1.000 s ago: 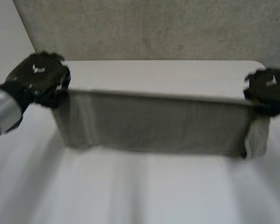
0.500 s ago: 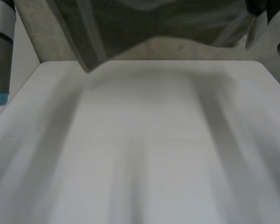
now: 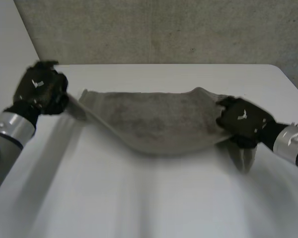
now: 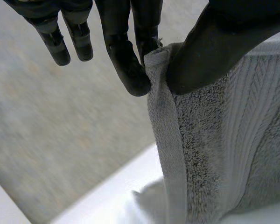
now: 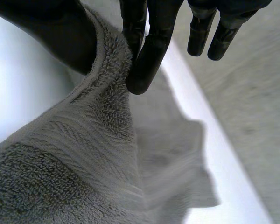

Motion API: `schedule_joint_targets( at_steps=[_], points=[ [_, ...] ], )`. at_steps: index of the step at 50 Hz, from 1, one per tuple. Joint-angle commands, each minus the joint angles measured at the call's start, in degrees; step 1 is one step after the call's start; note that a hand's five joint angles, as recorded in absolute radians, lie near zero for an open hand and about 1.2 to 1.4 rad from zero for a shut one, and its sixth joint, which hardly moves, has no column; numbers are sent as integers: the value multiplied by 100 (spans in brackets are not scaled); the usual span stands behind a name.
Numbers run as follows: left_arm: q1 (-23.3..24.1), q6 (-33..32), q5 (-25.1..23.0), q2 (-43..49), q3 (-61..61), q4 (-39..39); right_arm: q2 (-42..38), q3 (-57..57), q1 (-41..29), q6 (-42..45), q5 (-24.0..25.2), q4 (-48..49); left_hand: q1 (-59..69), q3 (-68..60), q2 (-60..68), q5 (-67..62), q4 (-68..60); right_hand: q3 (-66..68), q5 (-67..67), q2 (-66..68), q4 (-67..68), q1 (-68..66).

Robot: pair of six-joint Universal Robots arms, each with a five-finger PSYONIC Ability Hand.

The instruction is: Fold the towel.

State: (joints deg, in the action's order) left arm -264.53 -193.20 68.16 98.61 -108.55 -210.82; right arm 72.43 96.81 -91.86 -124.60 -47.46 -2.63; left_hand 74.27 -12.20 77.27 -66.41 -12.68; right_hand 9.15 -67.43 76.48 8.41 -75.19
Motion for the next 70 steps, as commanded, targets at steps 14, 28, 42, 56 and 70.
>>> schedule_joint_targets(
  at_steps=[14,28,42,56,70],
  points=[
    [-90,-16,-356,-1079,-175,1772,658,312,116,1280,649,-2056,573,220,273,-359,268,85,-257,352,159,-481],
    [-784,-16,-655,-1661,-228,2290,843,559,448,3300,1010,-4542,573,220,273,-359,268,85,-257,352,159,-481],
    [-530,10,-488,-599,675,2255,-412,-1338,539,1538,72,-3896,573,220,273,-359,268,85,-257,352,159,-481],
    [278,-7,856,1554,2232,2046,-1528,-2982,-112,217,-449,-3438,573,220,273,-359,268,85,-257,352,159,-481],
    [639,19,1295,2452,2689,815,-2171,-3519,-482,-73,-1072,-2182,573,220,273,-359,268,85,-257,352,159,-481]
  ],
)
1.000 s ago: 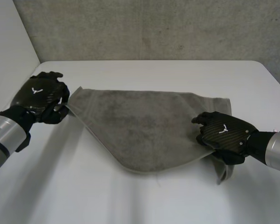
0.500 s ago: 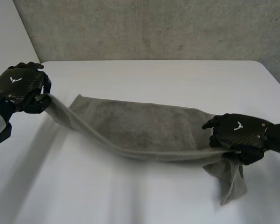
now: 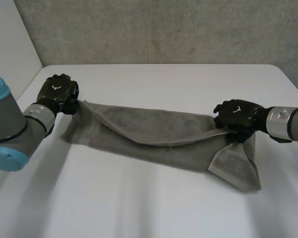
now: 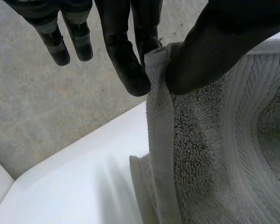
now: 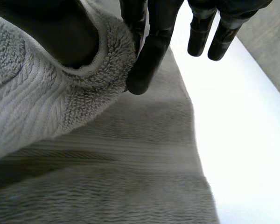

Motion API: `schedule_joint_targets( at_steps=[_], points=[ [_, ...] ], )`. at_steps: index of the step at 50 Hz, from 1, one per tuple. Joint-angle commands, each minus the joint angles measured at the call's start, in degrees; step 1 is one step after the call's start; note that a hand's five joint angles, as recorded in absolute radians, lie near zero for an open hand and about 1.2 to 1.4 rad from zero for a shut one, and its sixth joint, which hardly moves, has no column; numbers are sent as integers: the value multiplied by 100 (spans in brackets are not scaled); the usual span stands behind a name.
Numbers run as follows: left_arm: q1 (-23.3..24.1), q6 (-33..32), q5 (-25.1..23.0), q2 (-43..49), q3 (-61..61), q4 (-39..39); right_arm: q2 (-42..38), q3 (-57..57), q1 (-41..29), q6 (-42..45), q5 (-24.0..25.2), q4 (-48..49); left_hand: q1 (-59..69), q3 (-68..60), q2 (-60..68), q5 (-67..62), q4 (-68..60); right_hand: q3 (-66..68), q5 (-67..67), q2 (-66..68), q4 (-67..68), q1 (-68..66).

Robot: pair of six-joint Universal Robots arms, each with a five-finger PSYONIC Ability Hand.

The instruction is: Fold the towel.

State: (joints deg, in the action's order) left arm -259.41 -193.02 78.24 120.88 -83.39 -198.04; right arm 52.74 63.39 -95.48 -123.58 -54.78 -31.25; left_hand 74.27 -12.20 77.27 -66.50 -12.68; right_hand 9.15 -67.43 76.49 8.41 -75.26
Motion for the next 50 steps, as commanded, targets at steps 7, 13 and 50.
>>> schedule_joint_targets(
  at_steps=[7,13,50],
  points=[
    [137,2,491,480,463,-780,-430,-397,-128,-482,-367,1296,573,220,273,-350,268,85,-257,351,159,-474],
    [137,-7,491,726,613,-798,-659,-538,-199,-518,-358,1507,573,220,273,-350,268,85,-257,351,159,-474],
    [347,-7,833,1150,886,-1158,-477,-557,-401,-1675,-727,2378,-6002,220,-6302,6225,268,85,6743,-7649,159,7526]
  ],
)
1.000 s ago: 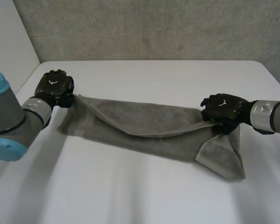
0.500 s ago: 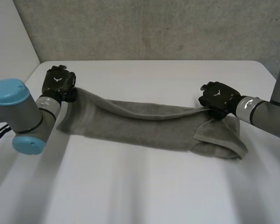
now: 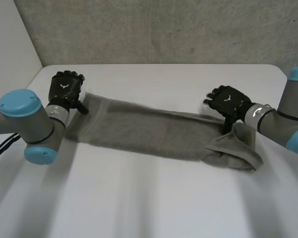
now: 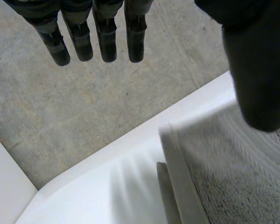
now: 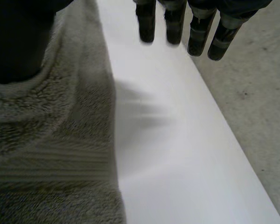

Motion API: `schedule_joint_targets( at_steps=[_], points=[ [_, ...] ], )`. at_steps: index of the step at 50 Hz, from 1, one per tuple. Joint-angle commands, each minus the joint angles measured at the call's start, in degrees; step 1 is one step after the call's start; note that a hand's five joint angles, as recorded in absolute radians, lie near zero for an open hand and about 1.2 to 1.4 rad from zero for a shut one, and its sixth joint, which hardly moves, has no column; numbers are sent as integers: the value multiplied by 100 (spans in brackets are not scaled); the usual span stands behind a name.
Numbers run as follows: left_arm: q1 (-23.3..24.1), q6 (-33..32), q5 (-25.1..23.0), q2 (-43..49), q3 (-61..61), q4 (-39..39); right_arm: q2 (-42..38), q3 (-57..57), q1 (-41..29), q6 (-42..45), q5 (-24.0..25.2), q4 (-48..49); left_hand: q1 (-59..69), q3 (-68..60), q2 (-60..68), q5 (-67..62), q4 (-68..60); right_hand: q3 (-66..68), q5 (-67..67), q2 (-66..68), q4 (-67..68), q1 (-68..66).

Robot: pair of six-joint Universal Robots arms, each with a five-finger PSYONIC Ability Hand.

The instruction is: Fold the towel.

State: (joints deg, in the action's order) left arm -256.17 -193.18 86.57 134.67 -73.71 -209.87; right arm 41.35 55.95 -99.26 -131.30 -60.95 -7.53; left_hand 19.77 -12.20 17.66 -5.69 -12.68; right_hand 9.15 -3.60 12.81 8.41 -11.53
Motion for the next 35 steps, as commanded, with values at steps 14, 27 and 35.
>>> schedule_joint_targets(
  at_steps=[14,27,35],
  points=[
    [146,26,0,-994,-662,68,2158,1761,65,-2497,-225,-2,-552,220,-341,143,268,85,360,-1281,159,1153],
    [208,35,-9,-1171,-891,130,2827,2693,65,-2734,-496,542,-552,220,-341,143,268,85,360,-1281,159,1153],
    [190,52,-9,-1171,-961,139,2387,2780,-23,-2664,-699,516,-552,220,-341,143,268,85,360,-1281,159,1153]
  ],
)
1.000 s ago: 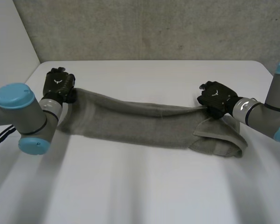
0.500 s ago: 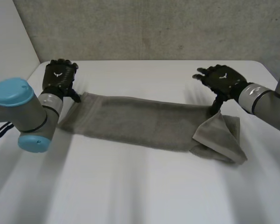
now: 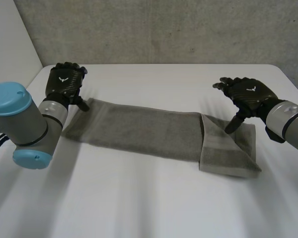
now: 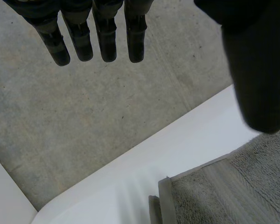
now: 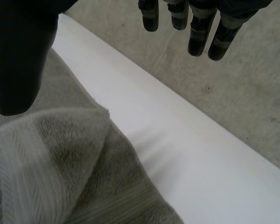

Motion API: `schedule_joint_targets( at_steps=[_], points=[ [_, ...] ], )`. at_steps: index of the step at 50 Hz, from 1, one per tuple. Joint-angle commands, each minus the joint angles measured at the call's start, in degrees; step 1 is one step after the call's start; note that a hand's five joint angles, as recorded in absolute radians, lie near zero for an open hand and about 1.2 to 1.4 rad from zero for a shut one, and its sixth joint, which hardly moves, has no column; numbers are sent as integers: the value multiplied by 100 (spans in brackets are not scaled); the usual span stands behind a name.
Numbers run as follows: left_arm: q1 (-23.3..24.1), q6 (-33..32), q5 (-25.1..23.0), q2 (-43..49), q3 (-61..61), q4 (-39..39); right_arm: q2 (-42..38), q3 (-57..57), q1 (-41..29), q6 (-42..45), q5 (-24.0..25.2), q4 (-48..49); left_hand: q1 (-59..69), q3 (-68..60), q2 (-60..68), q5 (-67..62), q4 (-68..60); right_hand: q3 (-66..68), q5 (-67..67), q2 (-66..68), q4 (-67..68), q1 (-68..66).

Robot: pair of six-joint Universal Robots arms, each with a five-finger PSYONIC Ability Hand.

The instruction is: Fold the towel.

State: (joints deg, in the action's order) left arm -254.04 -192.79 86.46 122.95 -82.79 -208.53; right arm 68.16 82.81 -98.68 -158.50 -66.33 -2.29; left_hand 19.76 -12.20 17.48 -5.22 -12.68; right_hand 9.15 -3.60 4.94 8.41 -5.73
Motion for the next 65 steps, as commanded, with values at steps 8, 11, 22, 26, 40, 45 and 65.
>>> schedule_joint_targets(
  at_steps=[8,11,22,26,40,45,65],
  points=[
    [-5,31,-68,-140,-193,355,408,1306,-283,634,-275,202,1136,220,1364,-1590,268,85,360,-494,159,573],
    [39,40,-138,-158,-272,549,584,1912,-327,1082,-353,526,2505,220,2732,-2959,268,85,360,-494,159,573],
    [92,374,-270,-237,-351,822,1436,3636,-485,1523,-670,2065,131,220,359,-585,268,85,360,-394,159,473],
    [83,383,-226,-246,-369,1025,1516,3919,-626,1532,-670,2409,-753,220,-525,299,268,85,360,-310,159,389],
    [-31,401,-226,-509,-685,1192,1033,4279,-758,2104,-837,3323,-921,220,-693,467,268,85,-19,884,159,-806],
    [-31,409,-226,-527,-747,1183,752,4235,-732,2262,-934,3410,-921,220,-693,467,268,85,-454,1319,159,-1241],
    [57,427,-235,-580,-888,1183,848,4209,-679,2358,-899,4053,105,220,333,-559,268,85,-4998,5863,159,-5785]
  ],
)
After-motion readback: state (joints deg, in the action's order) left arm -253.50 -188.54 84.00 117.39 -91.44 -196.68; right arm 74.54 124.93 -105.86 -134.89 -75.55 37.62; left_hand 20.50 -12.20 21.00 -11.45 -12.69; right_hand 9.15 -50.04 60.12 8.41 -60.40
